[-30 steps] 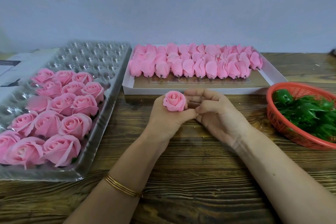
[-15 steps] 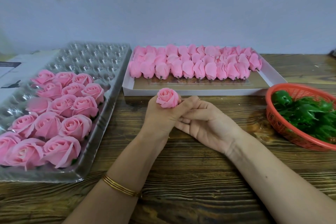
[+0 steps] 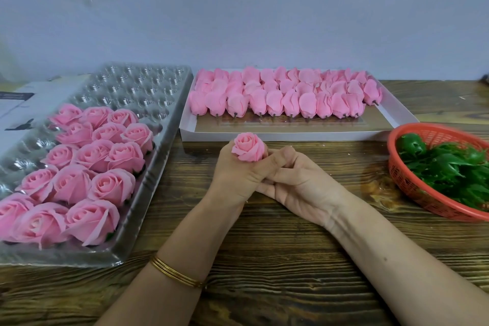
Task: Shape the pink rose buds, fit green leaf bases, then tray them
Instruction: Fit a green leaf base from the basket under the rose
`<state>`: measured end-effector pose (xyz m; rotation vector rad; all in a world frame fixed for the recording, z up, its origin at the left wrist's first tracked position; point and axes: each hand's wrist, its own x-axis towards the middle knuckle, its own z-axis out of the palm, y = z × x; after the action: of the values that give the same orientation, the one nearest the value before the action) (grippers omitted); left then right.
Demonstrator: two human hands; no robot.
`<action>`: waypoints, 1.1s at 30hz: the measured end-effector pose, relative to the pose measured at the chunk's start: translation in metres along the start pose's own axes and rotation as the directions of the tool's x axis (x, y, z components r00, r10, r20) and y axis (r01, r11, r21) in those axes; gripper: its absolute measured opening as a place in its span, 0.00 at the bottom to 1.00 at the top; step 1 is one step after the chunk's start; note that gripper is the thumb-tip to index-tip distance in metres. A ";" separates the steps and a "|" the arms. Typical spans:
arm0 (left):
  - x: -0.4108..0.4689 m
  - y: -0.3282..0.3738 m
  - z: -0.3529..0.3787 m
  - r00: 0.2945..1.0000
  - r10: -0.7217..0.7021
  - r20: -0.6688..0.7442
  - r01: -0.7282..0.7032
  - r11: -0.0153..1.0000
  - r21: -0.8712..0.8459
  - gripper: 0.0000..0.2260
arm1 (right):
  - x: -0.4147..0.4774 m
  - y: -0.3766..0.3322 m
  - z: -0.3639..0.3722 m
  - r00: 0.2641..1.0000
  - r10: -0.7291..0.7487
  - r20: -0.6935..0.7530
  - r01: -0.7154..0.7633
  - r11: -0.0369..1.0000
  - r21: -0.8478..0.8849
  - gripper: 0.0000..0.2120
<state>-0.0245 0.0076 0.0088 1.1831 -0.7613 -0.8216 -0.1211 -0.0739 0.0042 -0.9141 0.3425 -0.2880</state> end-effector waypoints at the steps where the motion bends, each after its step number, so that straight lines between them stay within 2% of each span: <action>1: 0.000 0.000 0.000 1.000 -0.001 -0.007 0.001 1.000 0.010 0.15 | 0.000 0.000 0.001 1.000 -0.005 -0.002 0.005 1.000 -0.010 0.24; 5: 0.001 -0.001 -0.002 1.000 -0.020 -0.015 0.021 0.999 0.045 0.15 | 0.000 0.000 0.002 1.000 -0.025 -0.005 0.025 0.999 -0.027 0.26; 11: 0.001 0.000 -0.002 0.999 -0.032 -0.026 0.033 0.998 0.062 0.10 | 0.000 0.000 0.001 0.999 -0.038 0.037 0.041 0.997 -0.066 0.20; 20: 0.002 0.011 -0.003 0.992 -0.062 -0.112 0.062 0.998 -0.007 0.37 | 0.000 -0.003 -0.002 0.995 -0.076 0.069 0.076 0.997 -0.003 0.16; 22: 0.002 0.016 -0.007 0.992 -0.061 -0.111 0.064 0.998 0.018 0.39 | 0.001 -0.004 -0.003 0.997 -0.072 0.041 0.073 0.997 -0.007 0.14; 25: 0.000 0.025 -0.011 0.984 -0.044 -0.172 0.077 0.979 0.190 0.37 | 0.001 -0.003 -0.004 0.997 -0.076 0.024 0.076 0.997 0.001 0.13; 28: 0.001 0.034 -0.011 0.981 0.017 -0.194 0.078 0.877 0.474 0.30 | 0.003 -0.003 -0.005 0.995 -0.098 0.008 0.098 0.995 -0.028 0.16; 31: 0.007 0.043 -0.009 0.994 0.019 -0.107 0.070 0.642 0.763 0.28 | 0.003 -0.003 -0.004 0.992 -0.125 0.022 0.125 0.992 -0.019 0.11; 33: 0.012 0.049 -0.005 0.997 -0.043 -0.059 0.073 0.514 0.855 0.27 | 0.003 -0.002 -0.004 0.989 -0.145 0.024 0.146 0.989 -0.021 0.10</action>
<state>-0.0069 0.0082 0.0563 2.1287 -1.1723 -0.4359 -0.1206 -0.0793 0.0033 -0.9656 0.2591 -0.4084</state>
